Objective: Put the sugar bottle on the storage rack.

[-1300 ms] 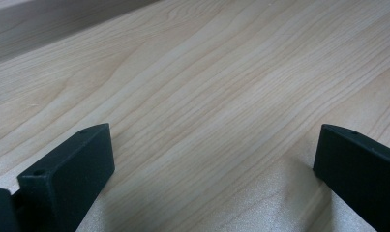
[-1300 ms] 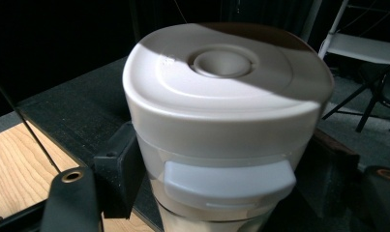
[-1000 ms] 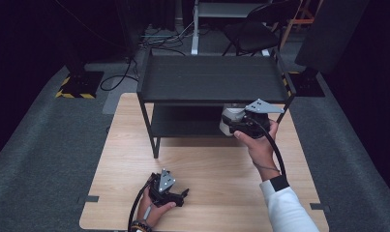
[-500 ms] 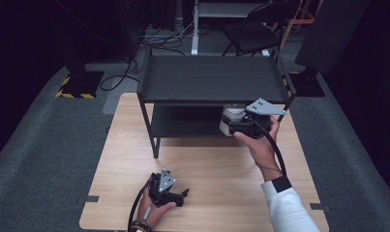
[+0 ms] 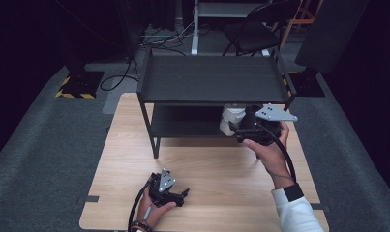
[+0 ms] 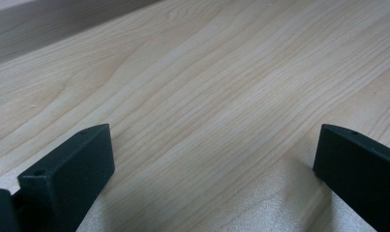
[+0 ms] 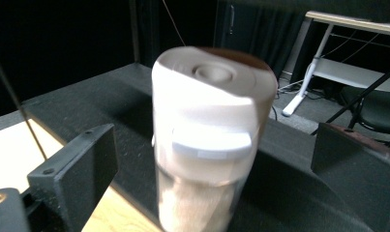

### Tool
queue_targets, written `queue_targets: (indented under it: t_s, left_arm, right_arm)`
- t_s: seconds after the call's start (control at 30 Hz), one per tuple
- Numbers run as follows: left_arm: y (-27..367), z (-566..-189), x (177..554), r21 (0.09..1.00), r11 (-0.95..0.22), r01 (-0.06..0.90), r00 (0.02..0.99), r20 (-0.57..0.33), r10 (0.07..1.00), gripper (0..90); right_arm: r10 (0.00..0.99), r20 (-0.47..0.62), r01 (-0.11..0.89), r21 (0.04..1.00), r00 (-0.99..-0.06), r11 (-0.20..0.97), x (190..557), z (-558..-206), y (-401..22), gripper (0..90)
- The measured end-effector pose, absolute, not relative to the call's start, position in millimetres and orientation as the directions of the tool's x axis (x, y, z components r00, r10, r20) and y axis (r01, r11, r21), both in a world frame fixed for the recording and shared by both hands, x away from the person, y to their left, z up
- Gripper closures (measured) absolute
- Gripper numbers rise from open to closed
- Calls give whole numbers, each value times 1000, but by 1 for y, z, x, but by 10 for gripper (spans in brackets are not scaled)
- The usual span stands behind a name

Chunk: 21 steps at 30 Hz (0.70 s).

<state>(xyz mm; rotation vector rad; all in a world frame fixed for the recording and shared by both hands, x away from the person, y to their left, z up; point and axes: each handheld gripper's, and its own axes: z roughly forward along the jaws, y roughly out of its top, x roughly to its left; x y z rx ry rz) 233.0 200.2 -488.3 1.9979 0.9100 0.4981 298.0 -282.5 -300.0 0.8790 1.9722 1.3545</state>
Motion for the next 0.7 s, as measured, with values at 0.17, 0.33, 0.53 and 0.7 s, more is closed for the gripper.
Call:
queue_targets:
  t_s: [0.17,0.33,0.53,0.7]
  left_arm:
    - [200,-488,233,836,-364,412,653,8,757,7]
    - [200,-488,233,835,-361,414,651,5,759,7]
    - [200,-488,232,835,-363,413,651,8,759,7]
    - [200,-488,232,835,-363,413,650,8,760,7]
  right_arm:
    - [784,-90,191,947,-614,258,289,-306,-293,22]
    - [784,-85,199,945,-615,258,279,-314,-301,22]
    - [784,-90,206,941,-614,269,265,-331,-310,23]
    - [783,-79,219,938,-617,267,258,-342,-317,23]
